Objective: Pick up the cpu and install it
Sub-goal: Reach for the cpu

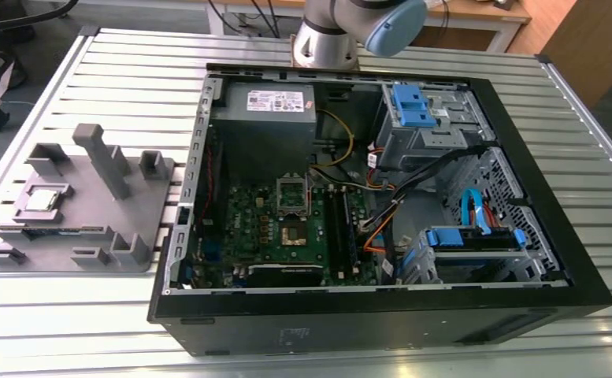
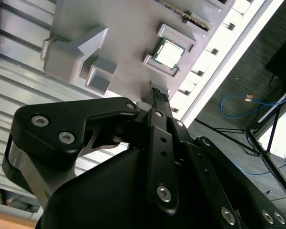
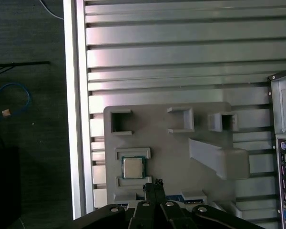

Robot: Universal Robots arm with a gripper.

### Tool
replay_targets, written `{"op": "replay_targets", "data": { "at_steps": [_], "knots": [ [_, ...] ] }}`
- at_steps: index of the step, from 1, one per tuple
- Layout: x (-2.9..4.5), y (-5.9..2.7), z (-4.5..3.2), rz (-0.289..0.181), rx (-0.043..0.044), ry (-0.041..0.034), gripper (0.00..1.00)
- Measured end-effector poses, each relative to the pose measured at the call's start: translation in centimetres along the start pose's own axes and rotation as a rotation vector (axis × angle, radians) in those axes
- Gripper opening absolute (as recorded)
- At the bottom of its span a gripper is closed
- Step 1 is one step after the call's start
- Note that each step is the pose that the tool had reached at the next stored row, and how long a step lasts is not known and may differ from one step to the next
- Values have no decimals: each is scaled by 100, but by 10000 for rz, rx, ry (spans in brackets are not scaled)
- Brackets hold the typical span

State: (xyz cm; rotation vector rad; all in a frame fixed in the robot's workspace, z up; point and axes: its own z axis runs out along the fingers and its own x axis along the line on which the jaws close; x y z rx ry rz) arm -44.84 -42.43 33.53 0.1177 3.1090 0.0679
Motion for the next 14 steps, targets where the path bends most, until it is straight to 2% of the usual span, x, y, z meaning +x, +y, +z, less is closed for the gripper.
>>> {"op": "replay_targets", "data": {
  "at_steps": [14],
  "knots": [
    [23, -20, 55, 0, 0, 0, 11]
  ]
}}
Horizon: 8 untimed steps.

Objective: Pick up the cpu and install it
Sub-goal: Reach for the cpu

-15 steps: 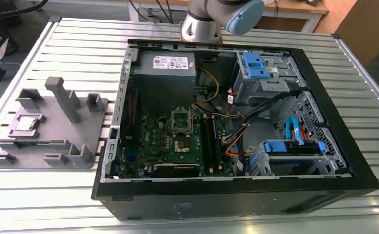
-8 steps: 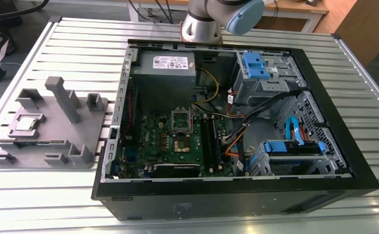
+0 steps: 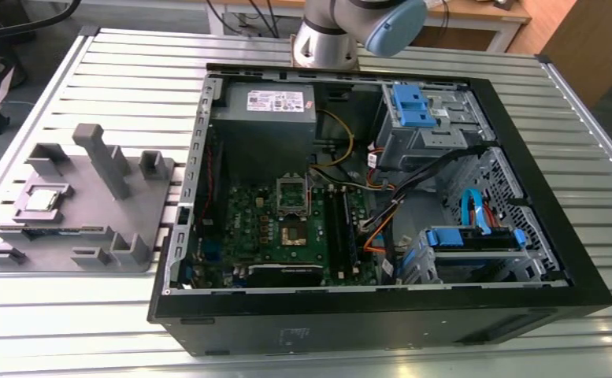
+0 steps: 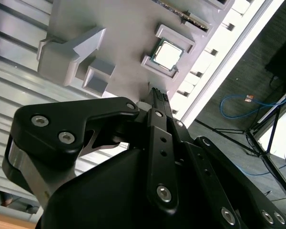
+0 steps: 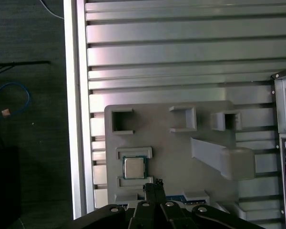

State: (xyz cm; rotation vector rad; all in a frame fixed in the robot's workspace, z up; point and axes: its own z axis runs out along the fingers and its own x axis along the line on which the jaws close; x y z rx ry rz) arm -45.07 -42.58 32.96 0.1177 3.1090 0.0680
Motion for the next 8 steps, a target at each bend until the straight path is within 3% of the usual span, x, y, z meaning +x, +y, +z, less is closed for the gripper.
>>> {"op": "replay_targets", "data": {
  "at_steps": [8],
  "knots": [
    [1, -36, 71, 0, 24, 1, 11]
  ]
}}
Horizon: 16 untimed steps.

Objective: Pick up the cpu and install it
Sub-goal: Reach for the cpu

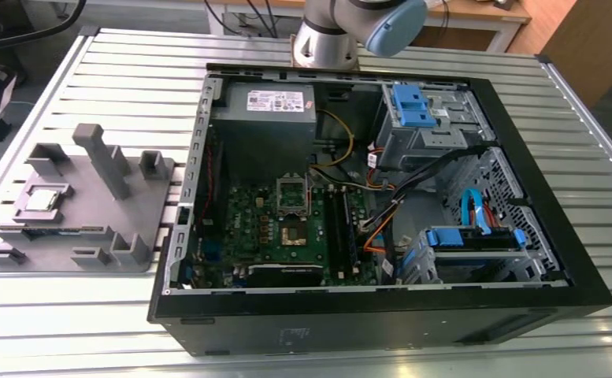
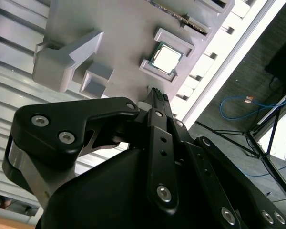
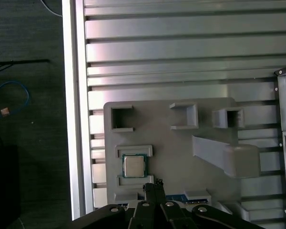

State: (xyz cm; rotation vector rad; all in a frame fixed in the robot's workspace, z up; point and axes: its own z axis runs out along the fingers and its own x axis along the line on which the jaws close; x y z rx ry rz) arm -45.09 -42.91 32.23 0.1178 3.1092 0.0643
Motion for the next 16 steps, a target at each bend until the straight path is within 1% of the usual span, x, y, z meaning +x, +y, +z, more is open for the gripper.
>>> {"op": "replay_targets", "data": {
  "at_steps": [10, 11, 14, 16],
  "knots": [
    [0, -3, 13, -1, 8, 2, 11],
    [-1, -3, 15, 0, 8, 21, 11],
    [0, -3, 15, 5, 19, 161, 11],
    [0, -3, 16, 8, 22, 206, 11]
  ]
}}
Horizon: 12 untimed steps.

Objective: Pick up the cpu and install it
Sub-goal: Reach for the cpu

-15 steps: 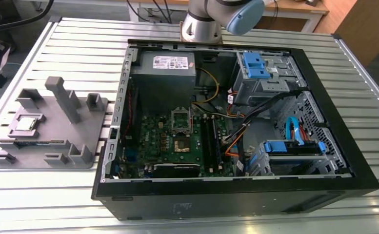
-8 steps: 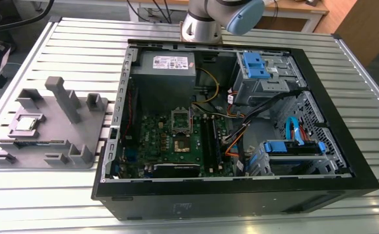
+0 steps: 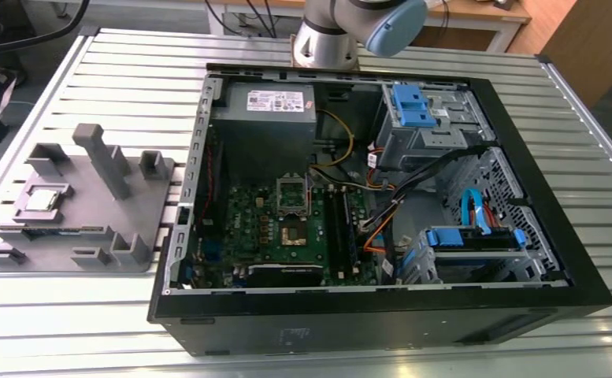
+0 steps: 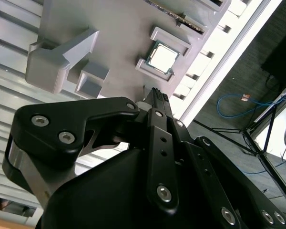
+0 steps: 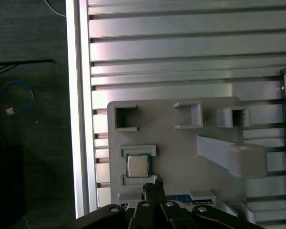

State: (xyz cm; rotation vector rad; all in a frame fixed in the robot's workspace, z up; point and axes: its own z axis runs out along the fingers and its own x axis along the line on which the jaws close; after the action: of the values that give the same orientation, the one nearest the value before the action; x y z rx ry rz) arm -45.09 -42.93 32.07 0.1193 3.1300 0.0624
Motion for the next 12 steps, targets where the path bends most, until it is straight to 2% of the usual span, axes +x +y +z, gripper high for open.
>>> {"op": "replay_targets", "data": {
  "at_steps": [4, 12],
  "knots": [
    [0, 0, 2, 6, 13, 170, 11],
    [-2, -8, 18, 5, 15, 183, 11]
  ]
}}
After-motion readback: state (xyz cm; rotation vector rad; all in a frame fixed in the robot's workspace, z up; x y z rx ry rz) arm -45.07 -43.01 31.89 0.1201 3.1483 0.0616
